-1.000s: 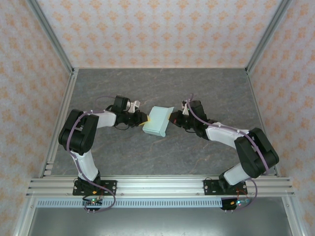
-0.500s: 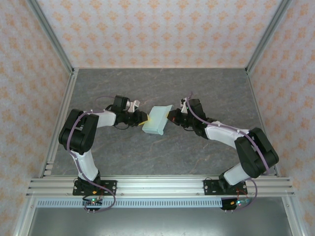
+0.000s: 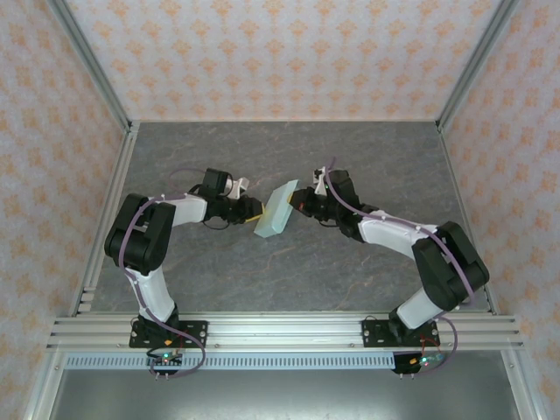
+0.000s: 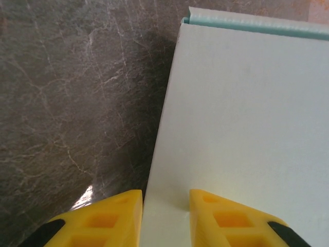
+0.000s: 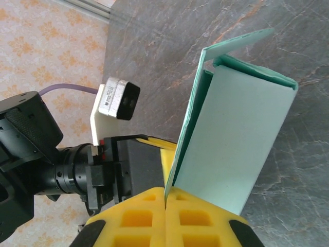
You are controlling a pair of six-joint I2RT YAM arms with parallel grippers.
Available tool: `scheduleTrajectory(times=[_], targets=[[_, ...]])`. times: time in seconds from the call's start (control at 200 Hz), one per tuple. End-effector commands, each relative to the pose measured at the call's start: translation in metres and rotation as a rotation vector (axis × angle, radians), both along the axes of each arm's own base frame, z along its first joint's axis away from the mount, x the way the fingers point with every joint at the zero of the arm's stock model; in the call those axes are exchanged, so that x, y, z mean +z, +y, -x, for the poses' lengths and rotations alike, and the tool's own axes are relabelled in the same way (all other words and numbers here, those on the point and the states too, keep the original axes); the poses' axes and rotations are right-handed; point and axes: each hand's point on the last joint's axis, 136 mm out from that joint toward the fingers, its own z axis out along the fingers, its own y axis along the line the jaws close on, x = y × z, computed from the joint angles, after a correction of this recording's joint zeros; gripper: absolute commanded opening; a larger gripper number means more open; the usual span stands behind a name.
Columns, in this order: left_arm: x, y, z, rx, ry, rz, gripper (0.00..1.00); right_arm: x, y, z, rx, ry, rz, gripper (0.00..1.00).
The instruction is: Fold the paper box
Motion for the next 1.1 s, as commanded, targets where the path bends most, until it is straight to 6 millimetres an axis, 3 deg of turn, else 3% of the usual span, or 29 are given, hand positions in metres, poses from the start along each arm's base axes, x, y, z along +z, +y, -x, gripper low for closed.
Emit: scheduleTrajectory(times=[0.0,0.345,0.616,0.731,0.871,0.981,1.096], targets=[[-0.039,0.002,0.034,-0.038,0.146,-0.106,0.30,-0.016,0.007,0.002,0.005,0.029,0.047,0.02],[-0.025,0.009,0.026,-0.024,0.089,-0.191,0.35,-0.037,0.012,0.004,-0.041,0.086,0.136,0.02],[0.019,0.044,0.021,0.094,-0.093,-0.346,0.51,-0.041,0.009,0.006,-0.071,0.095,0.182,0.02],[0.052,0.055,0.038,0.131,-0.241,-0.363,0.61,-0.040,0.009,0.006,-0.074,0.095,0.182,0.02],[0.085,0.039,0.077,0.070,-0.453,-0.391,0.72,-0.039,0.010,0.006,-0.075,0.094,0.186,0.02],[0.097,0.027,0.099,0.013,-0.556,-0.409,0.83,-0.038,0.010,0.005,-0.075,0.092,0.188,0.02],[0.097,0.021,0.103,-0.031,-0.588,-0.453,0.90,-0.038,0.012,0.003,-0.076,0.090,0.180,0.02]])
